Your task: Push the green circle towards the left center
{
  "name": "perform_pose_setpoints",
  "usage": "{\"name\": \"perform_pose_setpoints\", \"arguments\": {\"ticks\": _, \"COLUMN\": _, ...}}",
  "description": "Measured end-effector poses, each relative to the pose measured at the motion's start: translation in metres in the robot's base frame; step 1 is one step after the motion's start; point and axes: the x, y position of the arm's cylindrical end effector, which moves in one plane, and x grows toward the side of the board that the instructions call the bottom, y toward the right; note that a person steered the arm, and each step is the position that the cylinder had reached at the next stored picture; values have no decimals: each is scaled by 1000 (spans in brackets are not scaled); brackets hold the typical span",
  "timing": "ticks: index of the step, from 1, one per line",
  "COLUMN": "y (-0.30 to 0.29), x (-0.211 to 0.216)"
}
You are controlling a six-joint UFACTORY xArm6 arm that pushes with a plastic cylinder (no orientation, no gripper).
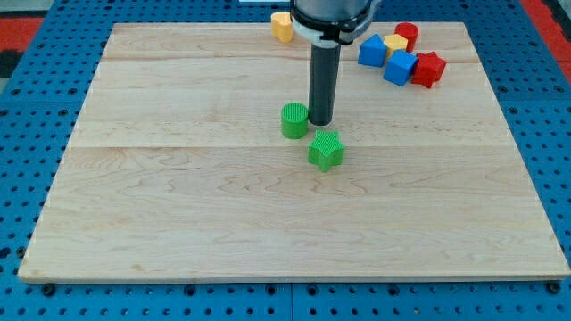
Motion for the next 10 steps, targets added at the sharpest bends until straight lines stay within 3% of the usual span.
{"name": "perform_pose_setpoints", "arguments": {"ticks": 8, "y": 17, "x": -19}}
{"name": "perform_pose_setpoints", "arguments": {"ticks": 10, "y": 76, "x": 40}}
